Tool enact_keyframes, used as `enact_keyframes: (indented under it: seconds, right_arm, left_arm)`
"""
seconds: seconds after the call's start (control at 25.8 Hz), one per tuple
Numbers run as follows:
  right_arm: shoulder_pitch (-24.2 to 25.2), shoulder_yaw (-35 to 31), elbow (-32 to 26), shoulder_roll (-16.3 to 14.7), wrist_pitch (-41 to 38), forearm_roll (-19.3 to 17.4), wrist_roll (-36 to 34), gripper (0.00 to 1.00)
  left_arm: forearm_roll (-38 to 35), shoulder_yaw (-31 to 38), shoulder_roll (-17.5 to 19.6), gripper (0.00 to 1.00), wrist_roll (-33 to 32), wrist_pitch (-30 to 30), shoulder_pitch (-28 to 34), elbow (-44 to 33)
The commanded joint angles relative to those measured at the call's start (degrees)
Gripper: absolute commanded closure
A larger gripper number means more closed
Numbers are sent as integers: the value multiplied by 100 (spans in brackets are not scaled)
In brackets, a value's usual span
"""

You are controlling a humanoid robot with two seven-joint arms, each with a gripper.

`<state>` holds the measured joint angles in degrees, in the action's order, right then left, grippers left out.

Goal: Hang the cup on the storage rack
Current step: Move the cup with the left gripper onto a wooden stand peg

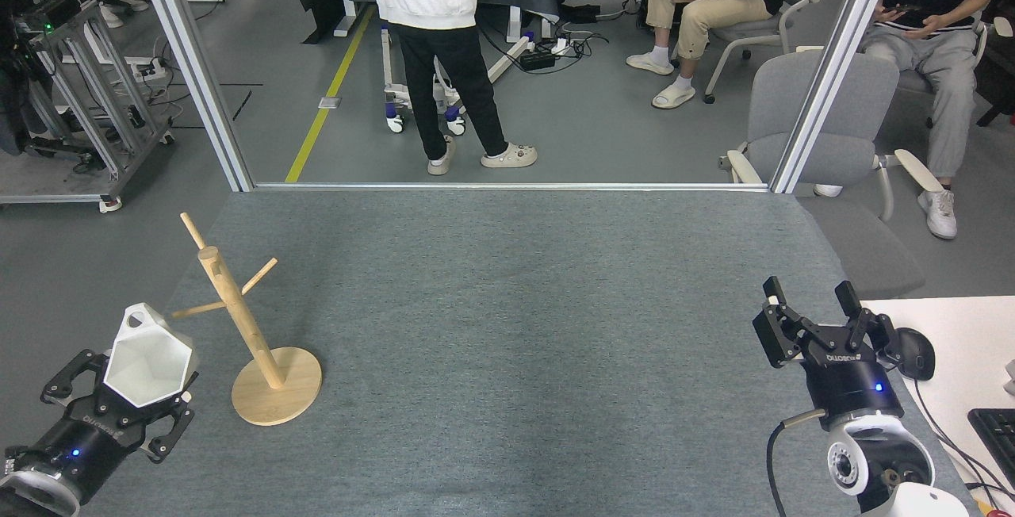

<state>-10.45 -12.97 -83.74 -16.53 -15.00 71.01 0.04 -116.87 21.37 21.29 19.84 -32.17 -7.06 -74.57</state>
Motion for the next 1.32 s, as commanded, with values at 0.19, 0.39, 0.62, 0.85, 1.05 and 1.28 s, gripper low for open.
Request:
enact_keyframes:
  seconds: [0.19, 0.39, 0.62, 0.85, 1.05, 1.28]
  right_arm:
    - [175, 145, -169, 18, 5, -8, -22, 1]
    - [175, 137, -160, 9, 41, -8, -22, 1]
    - [175, 137, -142, -8, 41, -17, -22, 1]
    - [175, 119, -125, 0, 49, -17, -22, 1]
    - [175, 110, -116, 0, 41, -17, -13, 1]
    - [175, 110, -116, 0, 41, -17, -22, 1]
  left_arm:
    - [-556, -107, 7, 79, -24, 9, -190, 12]
    - [-908, -142, -2, 79, -24, 27, -234, 4]
    - [-1013, -432, -19, 78, -24, 79, -260, 30]
    - [-1022, -678, -28, 66, -15, 334, -269, 65]
    - [-1039, -933, -28, 39, -15, 642, -269, 127]
    - [-1039, -933, -63, 33, -24, 659, -296, 346]
